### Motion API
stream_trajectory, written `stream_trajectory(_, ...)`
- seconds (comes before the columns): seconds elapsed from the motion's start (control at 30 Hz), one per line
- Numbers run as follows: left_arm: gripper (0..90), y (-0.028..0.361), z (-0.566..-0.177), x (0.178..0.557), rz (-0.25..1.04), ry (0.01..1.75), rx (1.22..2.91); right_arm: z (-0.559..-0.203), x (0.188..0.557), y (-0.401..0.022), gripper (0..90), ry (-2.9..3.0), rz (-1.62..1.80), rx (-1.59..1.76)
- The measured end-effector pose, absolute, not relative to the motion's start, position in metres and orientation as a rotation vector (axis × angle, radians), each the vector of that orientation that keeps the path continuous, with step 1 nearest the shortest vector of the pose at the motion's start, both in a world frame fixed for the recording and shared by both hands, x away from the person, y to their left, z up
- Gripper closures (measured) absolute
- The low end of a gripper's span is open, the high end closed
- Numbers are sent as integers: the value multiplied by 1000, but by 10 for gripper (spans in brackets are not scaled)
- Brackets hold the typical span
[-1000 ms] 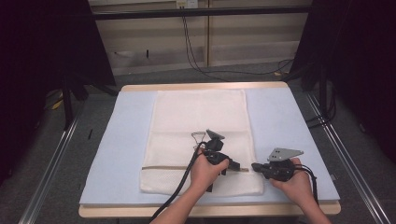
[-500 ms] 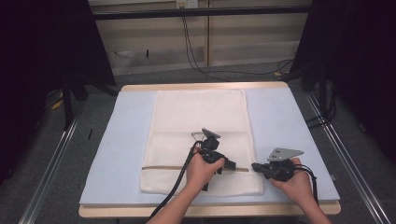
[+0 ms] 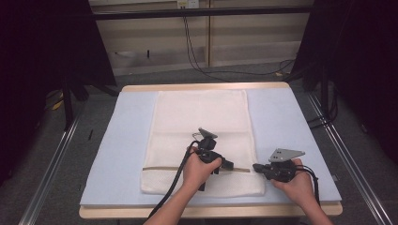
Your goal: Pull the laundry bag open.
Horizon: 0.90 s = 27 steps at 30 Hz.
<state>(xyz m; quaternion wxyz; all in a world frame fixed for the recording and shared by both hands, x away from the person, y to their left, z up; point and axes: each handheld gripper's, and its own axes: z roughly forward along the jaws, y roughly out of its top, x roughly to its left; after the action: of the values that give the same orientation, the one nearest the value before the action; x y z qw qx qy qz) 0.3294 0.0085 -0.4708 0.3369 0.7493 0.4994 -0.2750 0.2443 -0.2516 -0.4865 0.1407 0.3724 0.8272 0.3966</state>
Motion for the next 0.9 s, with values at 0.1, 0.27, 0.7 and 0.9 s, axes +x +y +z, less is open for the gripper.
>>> stream_trajectory(0.1,874,11,-471,330,-711,1293,1962,-486,244,-251,900,2391,1143,1077)
stream_trajectory(0.27,874,15,-470,331,-709,1303,1957,-486,244,-252,900,2390,1144,1077)
stream_trajectory(0.7,874,25,-468,332,-704,1302,1967,-486,245,-252,900,2388,1141,1078)
stream_trajectory(0.9,874,28,-468,332,-708,1311,1955,-486,245,-252,900,2387,1141,1075)
